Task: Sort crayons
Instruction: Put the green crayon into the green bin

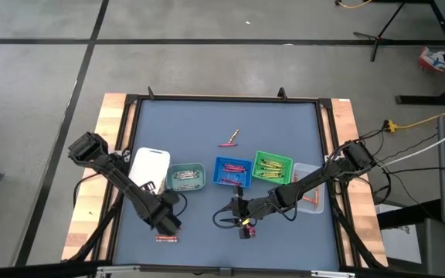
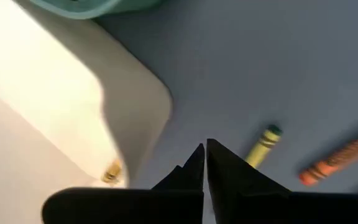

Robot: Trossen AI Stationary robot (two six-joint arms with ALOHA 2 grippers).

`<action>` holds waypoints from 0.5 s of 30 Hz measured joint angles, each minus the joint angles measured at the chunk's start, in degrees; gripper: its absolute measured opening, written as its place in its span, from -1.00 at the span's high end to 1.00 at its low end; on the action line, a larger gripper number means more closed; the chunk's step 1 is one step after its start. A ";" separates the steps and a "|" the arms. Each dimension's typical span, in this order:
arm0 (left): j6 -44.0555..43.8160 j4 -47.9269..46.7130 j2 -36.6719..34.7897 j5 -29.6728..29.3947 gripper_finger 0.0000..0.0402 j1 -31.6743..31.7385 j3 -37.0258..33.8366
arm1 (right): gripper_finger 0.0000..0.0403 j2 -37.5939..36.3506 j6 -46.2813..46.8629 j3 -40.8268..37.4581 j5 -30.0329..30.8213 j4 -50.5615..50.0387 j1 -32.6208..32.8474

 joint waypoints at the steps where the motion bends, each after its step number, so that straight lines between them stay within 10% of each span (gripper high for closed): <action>1: 0.17 0.22 0.00 0.72 0.96 0.15 0.38 | 0.26 0.00 0.00 0.02 0.00 0.00 0.00; 15: 0.15 7.07 -0.04 2.64 0.56 -3.88 2.24 | 0.26 -0.01 0.00 0.01 -0.04 0.00 -0.01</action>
